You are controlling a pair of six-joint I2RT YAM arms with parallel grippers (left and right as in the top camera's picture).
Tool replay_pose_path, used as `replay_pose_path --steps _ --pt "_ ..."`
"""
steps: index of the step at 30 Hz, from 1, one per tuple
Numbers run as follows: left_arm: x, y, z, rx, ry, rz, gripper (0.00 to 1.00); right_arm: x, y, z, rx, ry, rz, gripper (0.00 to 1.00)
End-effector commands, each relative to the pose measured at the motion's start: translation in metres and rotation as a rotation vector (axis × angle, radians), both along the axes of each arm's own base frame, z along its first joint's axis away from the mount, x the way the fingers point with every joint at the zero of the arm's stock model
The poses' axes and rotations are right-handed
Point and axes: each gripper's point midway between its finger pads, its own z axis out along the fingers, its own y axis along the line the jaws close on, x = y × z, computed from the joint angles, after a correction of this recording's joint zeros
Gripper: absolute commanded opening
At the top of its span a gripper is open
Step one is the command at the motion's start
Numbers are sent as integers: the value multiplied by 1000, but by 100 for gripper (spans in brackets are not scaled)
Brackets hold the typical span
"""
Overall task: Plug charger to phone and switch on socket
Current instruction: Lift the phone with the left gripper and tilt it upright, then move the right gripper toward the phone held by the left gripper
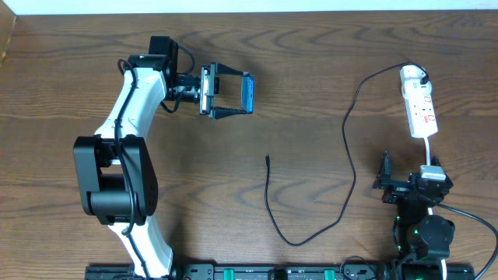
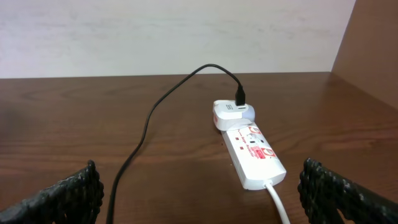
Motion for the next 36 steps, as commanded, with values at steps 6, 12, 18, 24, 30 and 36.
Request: replay_pose_path --steps 6,12,18,24,30,36 --pt "-5 0 17 -41 -140 -17 7 0 -3 0 16 -3 -16 99" --pt "-5 0 17 -41 -145 -17 7 0 -3 0 15 -3 -16 99" --pt "-5 0 17 -41 -144 -17 7 -3 -16 2 -218 28 -74 99" --pt "-5 0 17 -41 -144 -17 7 -3 -16 2 -217 28 -74 99" --pt "-3 1 9 10 -146 -14 8 -3 -15 2 -215 27 -69 99" --pt "1 4 -6 97 -193 -13 7 2 14 21 -206 -67 91 99"
